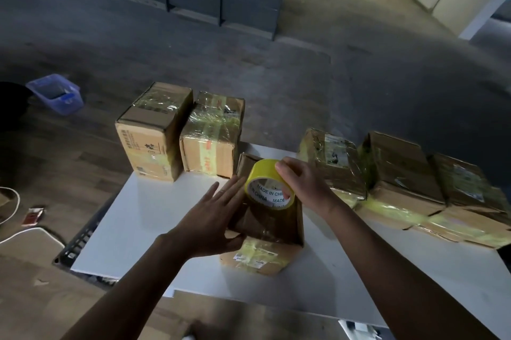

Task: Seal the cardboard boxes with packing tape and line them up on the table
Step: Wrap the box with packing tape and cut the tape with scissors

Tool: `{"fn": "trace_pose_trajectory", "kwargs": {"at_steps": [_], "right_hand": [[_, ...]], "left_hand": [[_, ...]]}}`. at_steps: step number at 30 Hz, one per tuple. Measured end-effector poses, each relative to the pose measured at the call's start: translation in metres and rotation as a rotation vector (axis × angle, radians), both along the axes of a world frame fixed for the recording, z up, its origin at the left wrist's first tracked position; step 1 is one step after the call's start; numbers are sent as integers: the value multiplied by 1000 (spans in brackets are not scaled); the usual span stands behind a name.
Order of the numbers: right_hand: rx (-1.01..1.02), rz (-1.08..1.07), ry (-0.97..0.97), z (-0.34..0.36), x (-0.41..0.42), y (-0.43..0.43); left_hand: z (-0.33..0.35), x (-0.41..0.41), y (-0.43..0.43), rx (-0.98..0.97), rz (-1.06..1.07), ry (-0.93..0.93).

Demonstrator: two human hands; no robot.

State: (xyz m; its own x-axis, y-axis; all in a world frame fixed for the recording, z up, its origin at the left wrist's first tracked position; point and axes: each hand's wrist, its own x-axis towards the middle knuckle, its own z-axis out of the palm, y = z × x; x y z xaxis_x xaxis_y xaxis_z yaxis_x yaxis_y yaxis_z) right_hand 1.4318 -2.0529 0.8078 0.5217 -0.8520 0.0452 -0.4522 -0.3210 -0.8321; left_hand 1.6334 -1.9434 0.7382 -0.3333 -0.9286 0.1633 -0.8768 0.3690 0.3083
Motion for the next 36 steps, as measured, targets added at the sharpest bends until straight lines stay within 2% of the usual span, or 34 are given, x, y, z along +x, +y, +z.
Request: {"fn": "trace_pose_trajectory", "kwargs": {"at_steps": [4,10,14,19,22,25,28,30,36], "right_hand": [[27,-21,38,-1,-1,0],[-145,-21,204,20,-4,-3],[-126,-55,265,30,-33,-4],[-162,-85,345,21,-26,0],[-167,-92,290,21,-25,-1],[-103,-111,188,17,-33,1],[63,-129,36,5,-43,9],[74,-159,-30,0,-46,13],[-116,-128,145,22,-57,4]], "left_hand": [[10,0,-2,91,-14,-101],[18,-7,-1,114,35,-244],[22,-9,1,157,43,-242],[52,-28,-16,243,31,-274],[47,-51,-19,195,34,-201],[26,-63,-16,61,53,-214],[16,-59,-13,78,68,-215],[16,-59,-10,80,69,-198],[15,-60,-7,62,72,-257]]}}
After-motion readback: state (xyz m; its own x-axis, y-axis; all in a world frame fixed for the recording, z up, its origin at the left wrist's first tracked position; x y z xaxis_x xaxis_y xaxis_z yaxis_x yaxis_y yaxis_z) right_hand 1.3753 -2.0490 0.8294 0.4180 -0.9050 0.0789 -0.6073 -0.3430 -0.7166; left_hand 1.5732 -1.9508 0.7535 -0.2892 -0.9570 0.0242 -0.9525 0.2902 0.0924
